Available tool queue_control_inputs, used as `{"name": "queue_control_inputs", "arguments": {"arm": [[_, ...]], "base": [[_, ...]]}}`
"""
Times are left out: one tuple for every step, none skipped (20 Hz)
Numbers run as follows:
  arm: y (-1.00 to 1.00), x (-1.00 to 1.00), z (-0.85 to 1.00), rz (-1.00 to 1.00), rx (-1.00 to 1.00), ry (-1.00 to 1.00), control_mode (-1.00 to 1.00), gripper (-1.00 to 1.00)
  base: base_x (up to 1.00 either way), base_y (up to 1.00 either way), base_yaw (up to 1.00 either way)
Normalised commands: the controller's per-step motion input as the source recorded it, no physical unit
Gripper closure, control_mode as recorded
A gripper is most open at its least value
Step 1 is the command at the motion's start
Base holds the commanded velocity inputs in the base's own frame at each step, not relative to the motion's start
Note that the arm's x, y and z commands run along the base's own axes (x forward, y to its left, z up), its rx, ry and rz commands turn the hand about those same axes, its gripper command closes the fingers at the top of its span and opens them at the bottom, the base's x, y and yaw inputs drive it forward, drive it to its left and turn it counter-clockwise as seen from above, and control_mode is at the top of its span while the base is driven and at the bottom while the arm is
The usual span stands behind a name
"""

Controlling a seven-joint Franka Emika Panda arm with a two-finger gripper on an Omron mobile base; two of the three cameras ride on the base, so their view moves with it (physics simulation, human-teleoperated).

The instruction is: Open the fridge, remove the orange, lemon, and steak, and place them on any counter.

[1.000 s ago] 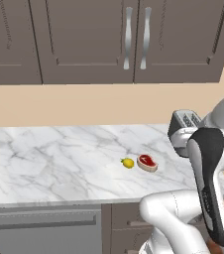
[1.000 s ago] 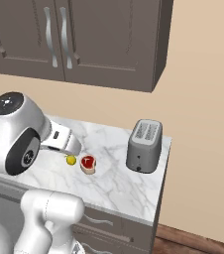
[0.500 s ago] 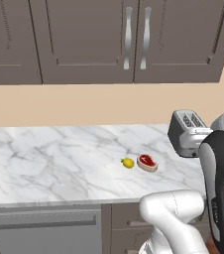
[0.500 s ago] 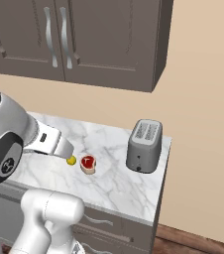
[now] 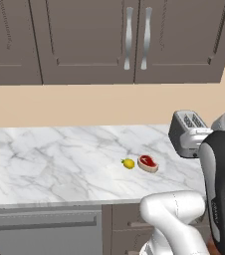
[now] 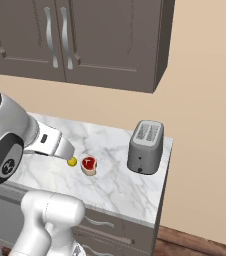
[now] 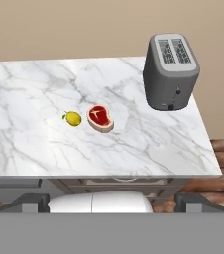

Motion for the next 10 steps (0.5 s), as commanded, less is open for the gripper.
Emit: {"name": "queue_control_inputs", "arguments": {"arm": [[0.00,0.00,0.00,0.00,0.00,0.00,-1.00,-1.00],[0.00,0.00,0.00,0.00,0.00,0.00,-1.00,-1.00],[0.00,0.00,0.00,0.00,0.00,0.00,-1.00,-1.00],[0.00,0.00,0.00,0.00,0.00,0.00,-1.00,-1.00],[0.00,0.00,0.00,0.00,0.00,0.00,-1.00,-1.00],[0.00,0.00,0.00,0.00,0.00,0.00,-1.00,-1.00],[0.00,0.00,0.00,0.00,0.00,0.00,-1.00,-1.00],[0.00,-0.28,0.00,0.00,0.00,0.00,-1.00,-1.00],[0.00,0.00,0.00,0.00,0.00,0.00,1.00,-1.00],[0.00,0.00,0.00,0.00,0.00,0.00,1.00,-1.00]], "base": [[0.00,0.00,0.00],[0.00,0.00,0.00],[0.00,0.00,0.00],[0.00,0.00,0.00],[0.00,0.00,0.00],[0.00,0.00,0.00],[0.00,0.00,0.00],[0.00,0.00,0.00],[-0.57,0.00,-0.06],[-0.79,-0.02,-0.11]]}}
